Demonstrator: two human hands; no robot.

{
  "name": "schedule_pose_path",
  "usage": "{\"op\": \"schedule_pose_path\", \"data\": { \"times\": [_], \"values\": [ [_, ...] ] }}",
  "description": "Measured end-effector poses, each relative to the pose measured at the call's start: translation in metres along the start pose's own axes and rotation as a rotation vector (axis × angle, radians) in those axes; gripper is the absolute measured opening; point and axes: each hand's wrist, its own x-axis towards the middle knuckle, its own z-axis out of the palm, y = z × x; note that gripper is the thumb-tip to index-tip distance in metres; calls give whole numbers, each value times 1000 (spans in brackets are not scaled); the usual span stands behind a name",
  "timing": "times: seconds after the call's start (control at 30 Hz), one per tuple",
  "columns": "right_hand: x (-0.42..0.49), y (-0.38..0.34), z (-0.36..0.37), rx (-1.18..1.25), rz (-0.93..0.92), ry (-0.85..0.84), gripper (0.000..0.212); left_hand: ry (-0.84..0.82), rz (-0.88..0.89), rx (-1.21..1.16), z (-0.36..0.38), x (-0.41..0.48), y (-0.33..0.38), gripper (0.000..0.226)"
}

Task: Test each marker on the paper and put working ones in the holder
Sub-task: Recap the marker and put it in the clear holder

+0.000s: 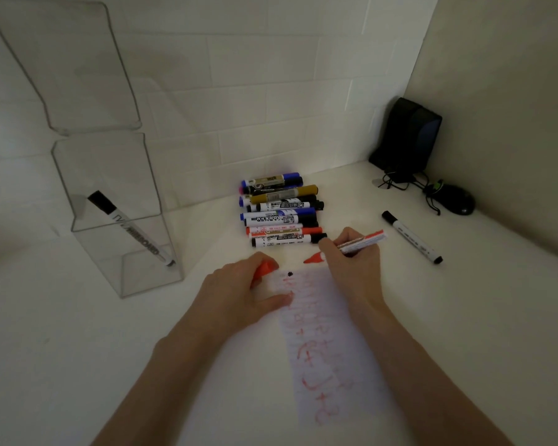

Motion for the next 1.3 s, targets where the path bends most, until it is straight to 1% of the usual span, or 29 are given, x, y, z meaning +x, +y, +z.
{"op": "schedule_pose_path", "data": {
  "times": [0.03, 0.1, 0.17, 0.23, 0.3, 0.33, 0.4, 0.47, 0.6, 0.7, 0.8, 0.87, 0.93, 0.97, 1.03, 1.1, 1.2, 1.27, 1.3],
  "values": [
    [2, -2, 0, 31, 32, 24, 25, 7, 6, -54, 0, -1, 0, 53],
    [4, -7, -2, 107, 96, 41, 25, 88, 73, -197, 3, -2, -4, 44],
    [1, -13, -3, 196, 152, -5, 32, 187, 170, -245, 6, -1, -10, 40],
    [-3, -18, -4, 265, 159, -99, 31, 229, 219, -234, 7, 2, -13, 41],
    [-8, -22, -4, 293, 131, -179, 20, 260, 169, -285, 4, 3, -10, 36],
    [-10, -24, -4, 301, 122, -202, 19, 269, 143, -328, 3, 2, -9, 33],
    [-10, -25, -5, 325, 116, -224, 23, 265, 122, -398, 3, 3, -10, 23],
    [-11, -25, -6, 333, 109, -237, 28, 262, 130, -419, 3, 3, -10, 18],
    [-14, -23, -3, 289, 47, -280, 29, 273, 159, -425, 2, 3, -9, 19],
    [-15, -25, -6, 279, 30, -366, 31, 294, 159, -429, 2, 3, -9, 21],
    [-17, -29, -9, 217, 29, -447, 28, 292, 152, -423, 3, 4, -9, 22],
    [-17, -33, -10, 240, 101, -490, 31, 291, 143, -435, 4, 4, -10, 21],
    [-15, -38, -13, 315, 223, -540, 39, 317, 133, -515, 2, 5, -12, 19],
    [-13, -39, -16, 322, 242, -551, 39, 335, 131, -567, 1, 6, -13, 17],
    [-10, -37, -20, 267, 192, -530, 29, 369, 140, -623, -2, 7, -14, 14],
    [-7, -34, -25, 192, 130, -516, 22, 393, 151, -624, -3, 7, -13, 15],
    [-7, -29, -24, 38, 83, -548, 23, 386, 150, -591, -2, 7, -12, 15],
    [-8, -28, -19, -40, 57, -475, 23, 368, 154, -562, -2, 6, -11, 13],
    [-8, -27, -18, -41, 41, -426, 23, 352, 162, -551, -4, 5, -10, 12]
  ]
}}
